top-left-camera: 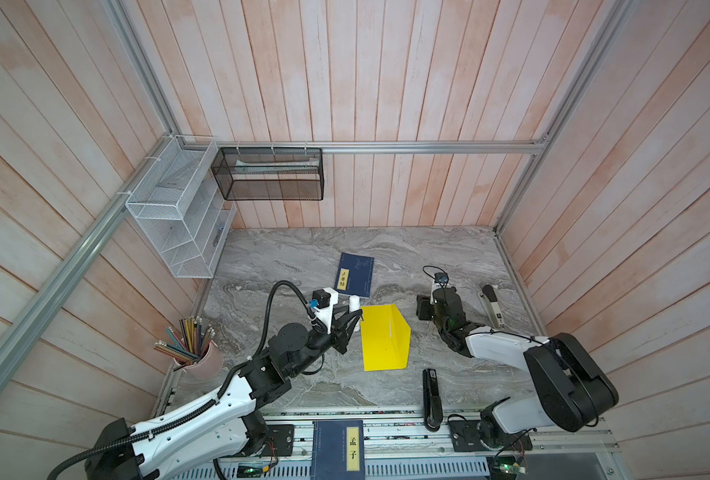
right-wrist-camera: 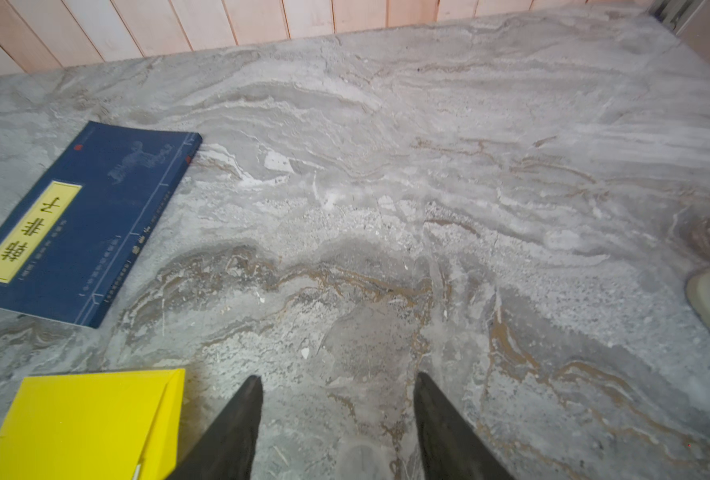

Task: Place the letter into the envelope and seal it
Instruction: 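Open the right gripper to set the cap on the table, then move the right gripper back toward the glue stick in the left gripper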

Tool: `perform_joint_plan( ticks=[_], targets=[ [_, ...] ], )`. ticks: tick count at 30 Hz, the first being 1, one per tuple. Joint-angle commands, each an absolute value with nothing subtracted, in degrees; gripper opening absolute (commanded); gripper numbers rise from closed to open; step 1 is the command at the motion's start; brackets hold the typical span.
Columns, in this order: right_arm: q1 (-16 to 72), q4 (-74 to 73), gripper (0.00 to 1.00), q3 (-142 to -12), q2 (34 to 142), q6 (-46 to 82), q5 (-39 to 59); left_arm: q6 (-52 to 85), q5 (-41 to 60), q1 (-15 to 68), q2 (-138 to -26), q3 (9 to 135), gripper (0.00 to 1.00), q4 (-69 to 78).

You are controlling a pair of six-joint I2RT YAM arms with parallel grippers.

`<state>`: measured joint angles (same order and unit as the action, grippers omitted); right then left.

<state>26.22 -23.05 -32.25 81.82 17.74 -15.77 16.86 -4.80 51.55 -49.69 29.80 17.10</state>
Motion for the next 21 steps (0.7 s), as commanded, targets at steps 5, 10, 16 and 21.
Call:
perform_joint_plan(
  ticks=[5,10,16,21],
  targets=[
    [27.34,-15.38,0.56,-36.82,70.35,12.81,-11.43,16.60,-5.53,51.82,-48.71,30.59,0.00,16.83],
    [28.56,-13.80,0.53,-35.89,63.34,12.36,-3.91,17.00,-6.62,51.77,-48.12,30.43,0.00,16.78],
    [33.02,-16.46,0.51,-32.72,57.15,14.94,2.97,17.59,-9.06,51.77,-48.16,30.84,0.00,17.27],
    [39.50,-20.30,0.50,-30.52,54.73,16.08,5.01,17.82,-12.67,51.77,-49.17,31.83,0.00,17.83]
  ],
)
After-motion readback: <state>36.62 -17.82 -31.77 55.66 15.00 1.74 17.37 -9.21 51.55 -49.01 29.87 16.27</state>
